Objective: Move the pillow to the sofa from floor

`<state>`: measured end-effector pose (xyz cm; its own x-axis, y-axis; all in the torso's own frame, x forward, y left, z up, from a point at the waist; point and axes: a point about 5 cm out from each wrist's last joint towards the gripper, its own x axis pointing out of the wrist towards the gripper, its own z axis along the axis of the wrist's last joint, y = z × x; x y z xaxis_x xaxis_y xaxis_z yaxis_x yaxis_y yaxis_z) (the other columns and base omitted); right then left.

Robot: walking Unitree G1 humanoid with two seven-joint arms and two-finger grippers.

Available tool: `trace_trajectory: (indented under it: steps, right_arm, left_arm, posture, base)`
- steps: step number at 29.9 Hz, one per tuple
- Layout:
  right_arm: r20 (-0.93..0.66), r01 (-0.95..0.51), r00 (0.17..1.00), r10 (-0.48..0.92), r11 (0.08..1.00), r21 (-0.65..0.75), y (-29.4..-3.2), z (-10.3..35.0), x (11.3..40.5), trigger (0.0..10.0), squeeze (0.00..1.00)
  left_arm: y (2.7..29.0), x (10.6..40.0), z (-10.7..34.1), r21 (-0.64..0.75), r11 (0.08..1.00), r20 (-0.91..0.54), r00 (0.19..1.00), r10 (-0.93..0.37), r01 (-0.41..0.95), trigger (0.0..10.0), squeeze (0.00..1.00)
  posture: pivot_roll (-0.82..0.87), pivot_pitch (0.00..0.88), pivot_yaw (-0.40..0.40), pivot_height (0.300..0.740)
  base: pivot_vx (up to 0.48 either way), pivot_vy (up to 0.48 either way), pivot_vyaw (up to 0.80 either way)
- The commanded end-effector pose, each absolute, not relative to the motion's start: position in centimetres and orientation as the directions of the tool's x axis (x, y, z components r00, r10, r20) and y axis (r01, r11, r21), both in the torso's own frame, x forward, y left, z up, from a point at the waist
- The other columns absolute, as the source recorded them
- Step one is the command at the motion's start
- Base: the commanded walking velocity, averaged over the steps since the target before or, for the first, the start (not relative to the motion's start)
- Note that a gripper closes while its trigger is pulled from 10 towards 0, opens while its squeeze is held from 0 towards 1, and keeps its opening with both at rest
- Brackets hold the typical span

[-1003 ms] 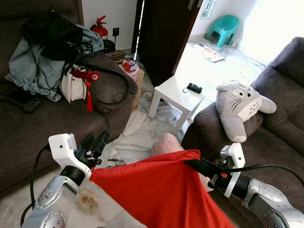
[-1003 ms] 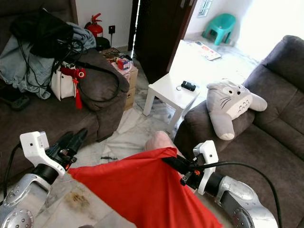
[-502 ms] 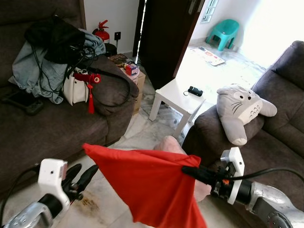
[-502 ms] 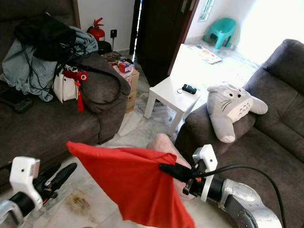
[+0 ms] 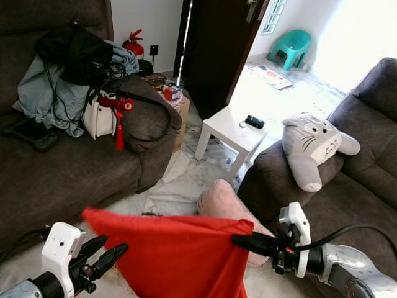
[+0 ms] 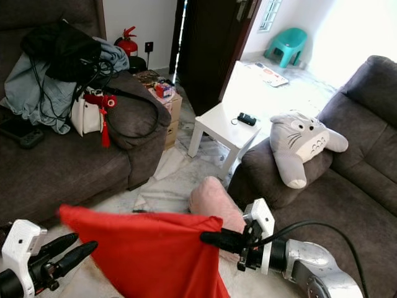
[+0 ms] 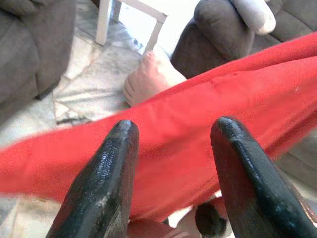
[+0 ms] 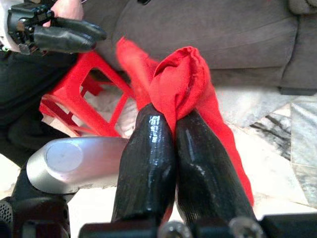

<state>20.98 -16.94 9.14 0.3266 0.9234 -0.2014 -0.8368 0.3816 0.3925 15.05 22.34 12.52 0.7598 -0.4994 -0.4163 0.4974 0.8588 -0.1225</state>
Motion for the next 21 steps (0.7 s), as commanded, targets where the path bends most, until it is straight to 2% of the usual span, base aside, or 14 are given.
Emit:
trace_trajectory:
  steps: [1, 5, 7, 16, 17, 18, 21]
  right_arm:
    - [-0.151, -0.876, 0.333, 0.931, 0.365, 0.315, -17.3, 10.9, 21.8, 10.0, 0.0]
    - [-0.154, -0.88, 0.32, 0.935, 0.353, 0.316, -17.3, 10.7, 21.8, 10.0, 0.0]
    - [-0.159, -0.879, 0.324, 0.933, 0.359, 0.314, -17.5, 10.6, 21.9, 10.0, 0.0]
    - [-0.144, -0.88, 0.322, 0.936, 0.352, 0.318, -17.4, 10.7, 22.3, 10.0, 0.0]
    - [-0.141, -0.881, 0.321, 0.936, 0.35, 0.32, -17.4, 10.7, 22.3, 6.4, 0.0]
    - [-0.129, -0.877, 0.316, 0.94, 0.342, 0.337, -17.4, 10.8, 22.3, 0.0, 0.0]
    - [-0.106, -0.88, 0.314, 0.944, 0.331, 0.34, -17.4, 11.1, 22.4, 0.0, 0.0]
  left_arm:
    - [21.9, 14.7, 13.1, -0.128, 0.835, -0.41, 0.738, -0.536, 0.536, 10.0, 0.0]
    - [21.9, 13.6, 12.8, -0.158, 0.804, -0.459, 0.678, -0.574, 0.573, 10.0, 0.0]
    - [22.1, 11.9, 11.8, -0.173, 0.781, -0.55, 0.599, -0.582, 0.6, 10.0, 0.0]
    - [22.0, 11.3, 11.4, -0.192, 0.763, -0.584, 0.552, -0.594, 0.618, 10.0, 0.0]
    - [22.1, 11.3, 11.4, -0.19, 0.76, -0.589, 0.548, -0.594, 0.621, 10.0, 0.0]
    - [22.3, 11.2, 11.4, -0.185, 0.763, -0.594, 0.548, -0.589, 0.619, 10.0, 0.0]
    - [22.7, 11.1, 11.3, -0.178, 0.768, -0.612, 0.542, -0.576, 0.615, 10.0, 0.0]
  posture:
    - [0.32, 0.041, -0.236, 0.74]
    - [0.32, 0.042, -0.234, 0.74]
    - [0.32, 0.045, -0.231, 0.74]
    - [0.32, 0.049, -0.233, 0.74]
    - [0.32, 0.049, -0.233, 0.74]
    - [0.32, 0.048, -0.232, 0.74]
    - [0.32, 0.049, -0.235, 0.74]
  base:
    - [0.0, 0.0, 0.0]
    - [0.0, 0.0, 0.0]
    - [0.0, 0.0, 0.0]
    - [0.0, 0.0, 0.0]
    - [0.0, 0.0, 0.0]
    - [0.0, 0.0, 0.0]
    - [0.0, 0.0, 0.0]
